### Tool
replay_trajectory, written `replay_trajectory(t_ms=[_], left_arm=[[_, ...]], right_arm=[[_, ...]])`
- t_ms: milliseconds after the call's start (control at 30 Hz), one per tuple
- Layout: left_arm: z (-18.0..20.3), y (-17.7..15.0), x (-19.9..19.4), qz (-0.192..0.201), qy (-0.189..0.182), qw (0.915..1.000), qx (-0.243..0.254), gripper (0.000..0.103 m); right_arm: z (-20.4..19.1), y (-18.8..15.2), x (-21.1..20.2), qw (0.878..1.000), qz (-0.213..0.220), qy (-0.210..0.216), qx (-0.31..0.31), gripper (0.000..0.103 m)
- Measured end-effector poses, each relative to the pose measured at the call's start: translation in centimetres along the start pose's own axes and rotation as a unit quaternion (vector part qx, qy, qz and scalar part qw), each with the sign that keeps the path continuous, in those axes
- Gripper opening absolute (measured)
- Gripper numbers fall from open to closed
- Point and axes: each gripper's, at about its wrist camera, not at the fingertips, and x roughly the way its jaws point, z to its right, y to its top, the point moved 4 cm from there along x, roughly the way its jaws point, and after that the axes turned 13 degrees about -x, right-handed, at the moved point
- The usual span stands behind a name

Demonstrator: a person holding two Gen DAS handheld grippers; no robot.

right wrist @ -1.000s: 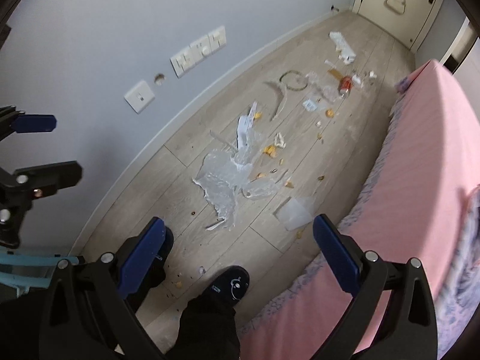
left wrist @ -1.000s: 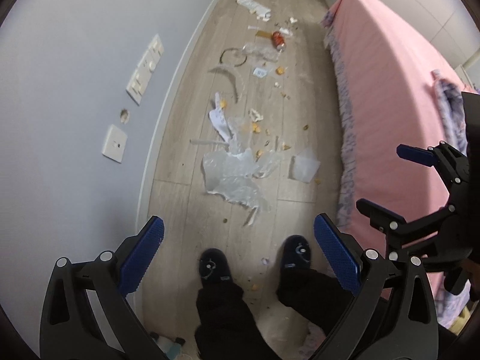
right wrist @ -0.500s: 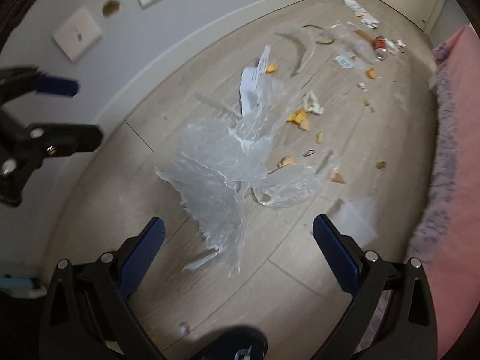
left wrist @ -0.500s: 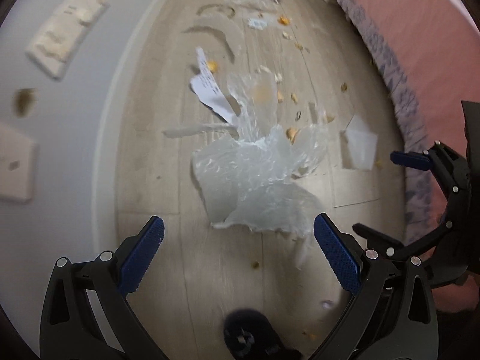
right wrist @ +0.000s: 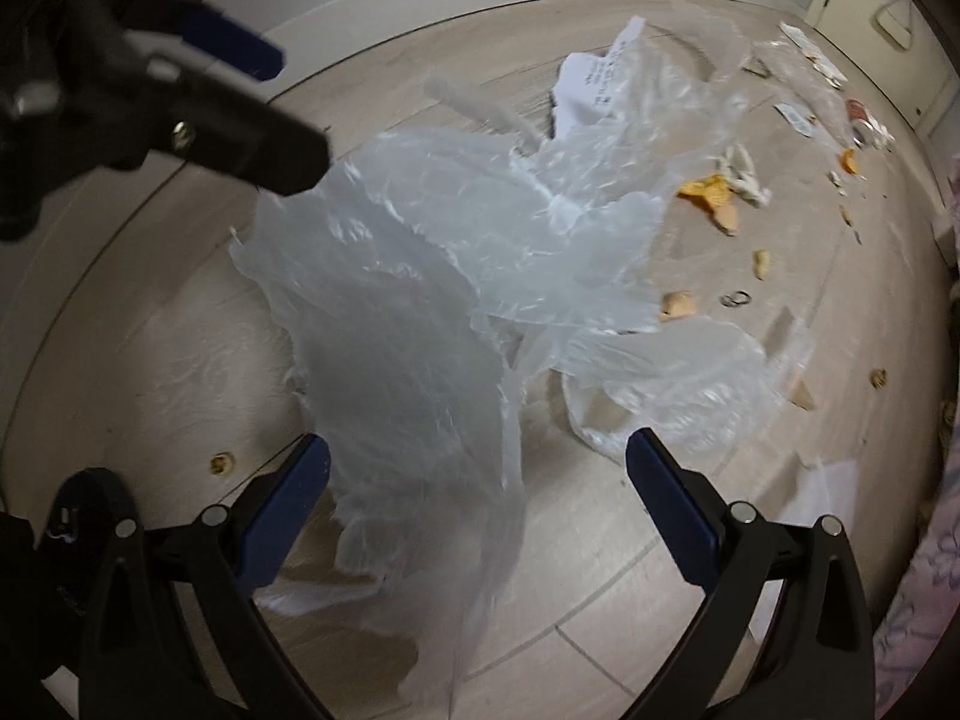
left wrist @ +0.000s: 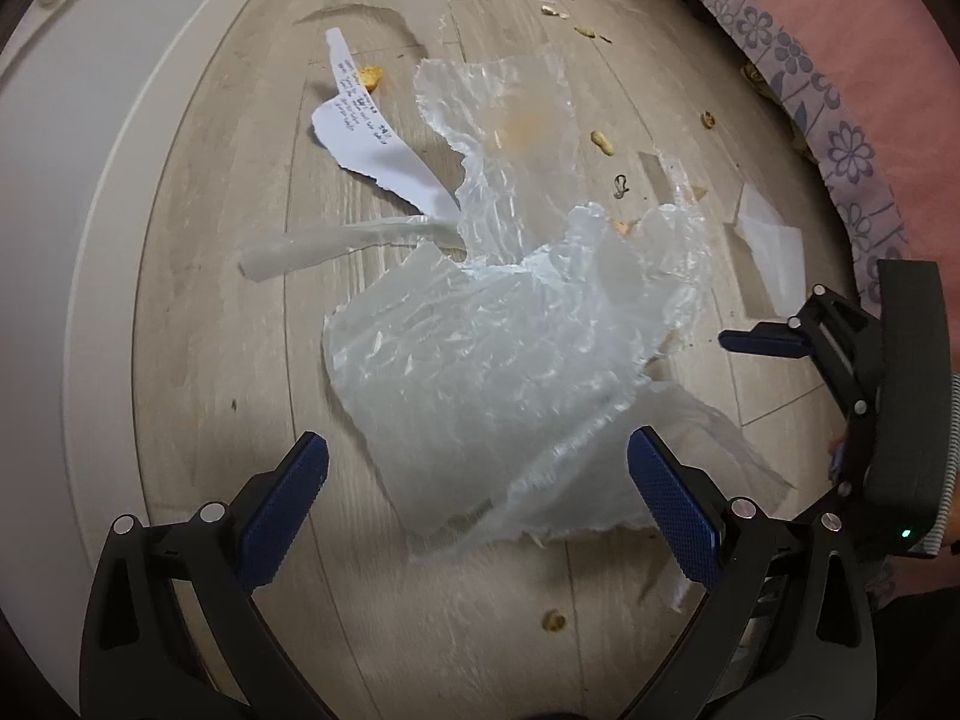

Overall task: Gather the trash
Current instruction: 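Lower both grippers over the crumpled clear plastic sheet on the floor, then close the right gripper on an edge of the clear plastic sheet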

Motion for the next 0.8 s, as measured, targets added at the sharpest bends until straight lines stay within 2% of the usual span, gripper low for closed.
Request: replay_trajectory(t_ms=[133, 367, 433, 467, 533, 600, 633, 667, 700, 800], left_arm=[[0.0, 0.7, 1.3, 0.004, 0.007, 0.9998, 0.017, 0.097], [-0.9, 1.3, 2.5, -0.001, 0.009, 0.9999, 0.013, 0.097], [-1.2, 1.3, 2.5, -0.003, 0.01, 0.9999, 0.009, 0.097], [-1.4, 1.3, 2.4, -0.004, 0.011, 0.9999, 0.005, 0.097], [-1.8, 1.3, 2.2, -0.004, 0.012, 0.9999, -0.002, 0.097], [-2.2, 1.1, 2.0, -0.007, 0.012, 0.9998, -0.014, 0.097], [-2.4, 1.0, 1.8, -0.009, 0.013, 0.9997, -0.02, 0.097], [-2.5, 0.8, 1.7, -0.011, 0.014, 0.9996, -0.024, 0.097], [-2.6, 0.7, 1.6, -0.013, 0.015, 0.9995, -0.026, 0.097], [-2.6, 0.3, 1.1, -0.018, 0.019, 0.9992, -0.03, 0.097]], right_arm=[[0.1, 0.6, 1.6, 1.0, 0.006, 0.01, 0.009, 0.096], [0.0, 0.8, 3.2, 0.999, 0.002, 0.033, 0.021, 0.096], [0.1, 0.8, 3.4, 0.999, -0.001, 0.04, 0.024, 0.076], [0.1, 0.7, 3.5, 0.999, -0.004, 0.038, 0.024, 0.061], [0.2, 0.4, 3.4, 0.999, -0.01, 0.035, 0.03, 0.054], [0.1, 0.0, 3.3, 0.998, -0.016, 0.041, 0.04, 0.033], [0.0, -0.1, 3.1, 0.998, -0.018, 0.041, 0.04, 0.029], [-0.1, -0.2, 2.9, 0.998, -0.02, 0.044, 0.041, 0.02], [-0.1, -0.3, 2.8, 0.998, -0.021, 0.048, 0.043, 0.015], [-0.2, -0.5, 2.0, 0.997, -0.025, 0.057, 0.049, 0.009]])
